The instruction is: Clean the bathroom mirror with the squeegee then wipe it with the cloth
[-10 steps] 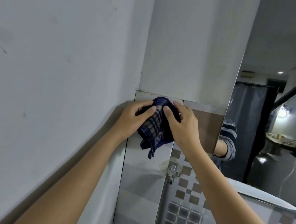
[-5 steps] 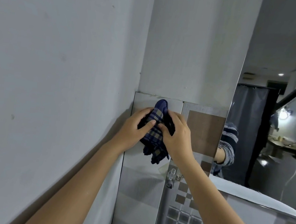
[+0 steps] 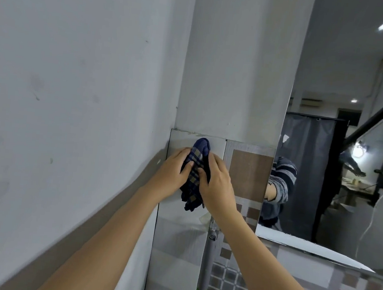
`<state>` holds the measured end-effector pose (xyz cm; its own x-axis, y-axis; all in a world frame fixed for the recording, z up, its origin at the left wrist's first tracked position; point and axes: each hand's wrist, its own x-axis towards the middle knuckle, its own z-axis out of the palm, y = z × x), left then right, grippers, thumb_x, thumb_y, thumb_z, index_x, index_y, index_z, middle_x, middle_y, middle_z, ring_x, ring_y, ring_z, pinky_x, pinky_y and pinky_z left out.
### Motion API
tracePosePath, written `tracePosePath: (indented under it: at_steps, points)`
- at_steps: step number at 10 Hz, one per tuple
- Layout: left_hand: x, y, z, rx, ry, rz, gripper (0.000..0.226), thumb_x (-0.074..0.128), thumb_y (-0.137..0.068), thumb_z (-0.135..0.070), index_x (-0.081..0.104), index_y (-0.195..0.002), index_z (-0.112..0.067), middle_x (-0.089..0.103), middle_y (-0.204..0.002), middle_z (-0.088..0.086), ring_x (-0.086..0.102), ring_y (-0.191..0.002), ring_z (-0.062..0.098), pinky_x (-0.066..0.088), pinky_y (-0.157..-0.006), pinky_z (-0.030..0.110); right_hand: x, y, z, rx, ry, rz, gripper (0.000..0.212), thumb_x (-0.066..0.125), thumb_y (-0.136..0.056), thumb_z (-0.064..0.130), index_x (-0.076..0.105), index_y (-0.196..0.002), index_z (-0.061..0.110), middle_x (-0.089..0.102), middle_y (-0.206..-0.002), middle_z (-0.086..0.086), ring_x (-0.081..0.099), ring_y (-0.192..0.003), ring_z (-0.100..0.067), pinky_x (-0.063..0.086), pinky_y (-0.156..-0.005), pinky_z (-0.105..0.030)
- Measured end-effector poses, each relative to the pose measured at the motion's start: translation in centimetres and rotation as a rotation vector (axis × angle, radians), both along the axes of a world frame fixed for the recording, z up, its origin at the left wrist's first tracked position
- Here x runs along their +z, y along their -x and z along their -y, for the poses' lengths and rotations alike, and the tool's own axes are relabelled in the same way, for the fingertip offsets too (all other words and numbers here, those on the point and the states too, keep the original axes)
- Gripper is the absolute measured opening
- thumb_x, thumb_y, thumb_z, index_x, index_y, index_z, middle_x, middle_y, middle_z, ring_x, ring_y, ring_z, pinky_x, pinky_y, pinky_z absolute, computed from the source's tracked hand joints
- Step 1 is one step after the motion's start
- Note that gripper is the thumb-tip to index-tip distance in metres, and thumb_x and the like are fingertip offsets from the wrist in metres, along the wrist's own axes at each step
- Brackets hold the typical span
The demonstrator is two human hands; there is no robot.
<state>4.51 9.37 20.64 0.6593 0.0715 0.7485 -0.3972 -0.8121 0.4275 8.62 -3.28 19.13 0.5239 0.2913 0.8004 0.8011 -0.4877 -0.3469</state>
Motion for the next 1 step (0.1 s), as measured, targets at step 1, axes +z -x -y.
tracePosePath:
  at_steps: [1]
  points:
    - [0.77, 0.69, 0.16, 0.089, -0.033, -0.097, 0.048, 0.035, -0.098, -0.028, 0.026, -0.142, -0.013, 0.029, -0.149, 0.003, 0.027, -0.136, 0.017, 0.021, -0.111, 0.029, 0.75, 1.53, 1.15, -0.01, 0.07, -0.058, 0.053, 0.038, -0.098, 0.027, 0.021, -0.145, 0.008, 0.026, -0.152, -0.006, 0.025, -0.138, -0.022, 0.03, -0.107, -0.03]
